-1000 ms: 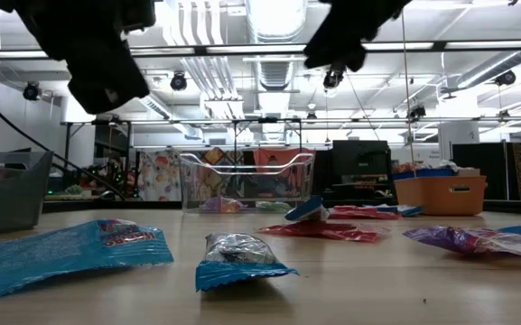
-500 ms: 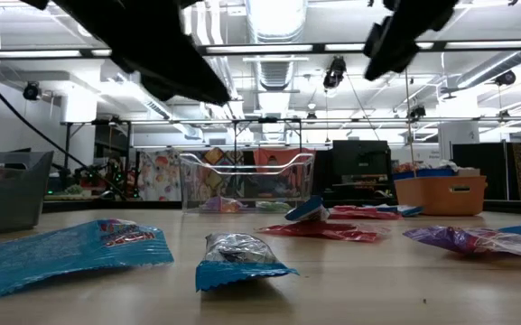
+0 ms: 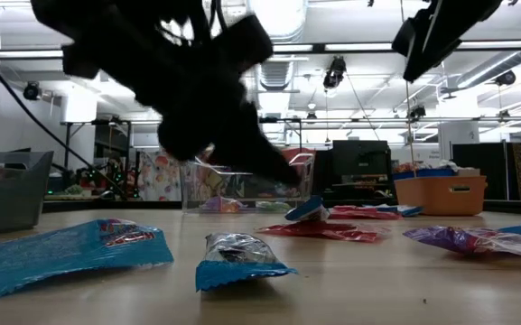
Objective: Sort candy
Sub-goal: Put the white chocolate into the orange bin
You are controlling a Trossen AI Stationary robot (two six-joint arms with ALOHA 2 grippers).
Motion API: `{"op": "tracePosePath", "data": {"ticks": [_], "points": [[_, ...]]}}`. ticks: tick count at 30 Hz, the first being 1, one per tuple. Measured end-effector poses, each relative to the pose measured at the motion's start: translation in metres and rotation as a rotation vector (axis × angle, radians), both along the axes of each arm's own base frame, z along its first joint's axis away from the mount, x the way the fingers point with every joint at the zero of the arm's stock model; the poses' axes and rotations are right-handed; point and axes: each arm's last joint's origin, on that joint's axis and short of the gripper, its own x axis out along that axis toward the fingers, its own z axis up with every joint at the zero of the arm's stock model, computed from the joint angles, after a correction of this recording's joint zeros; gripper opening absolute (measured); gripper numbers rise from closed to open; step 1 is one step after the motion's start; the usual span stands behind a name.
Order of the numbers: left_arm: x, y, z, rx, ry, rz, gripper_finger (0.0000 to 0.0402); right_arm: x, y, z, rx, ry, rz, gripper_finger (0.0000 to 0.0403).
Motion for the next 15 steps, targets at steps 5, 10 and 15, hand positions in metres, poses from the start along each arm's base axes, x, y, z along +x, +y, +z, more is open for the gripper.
{"op": "tracePosePath", "data": {"ticks": [5,10,15], "points": [[0.001,-0.001,-0.017,-0.001,0.043,-0.002,0.0173,-0.002,0.0,-0.007,0.009,0.024,-0.027,0.0192],[0.002,-0.001,-0.022,-0.017,0.046,0.011,0.017,-0.005,-0.002,-0.017,-0.011,0.047,-0.065,0.0192],[0.003,-0.001,-0.021,-0.041,0.03,0.026,0.0169,-0.007,-0.005,-0.024,-0.058,0.046,-0.094,0.0192]]}}
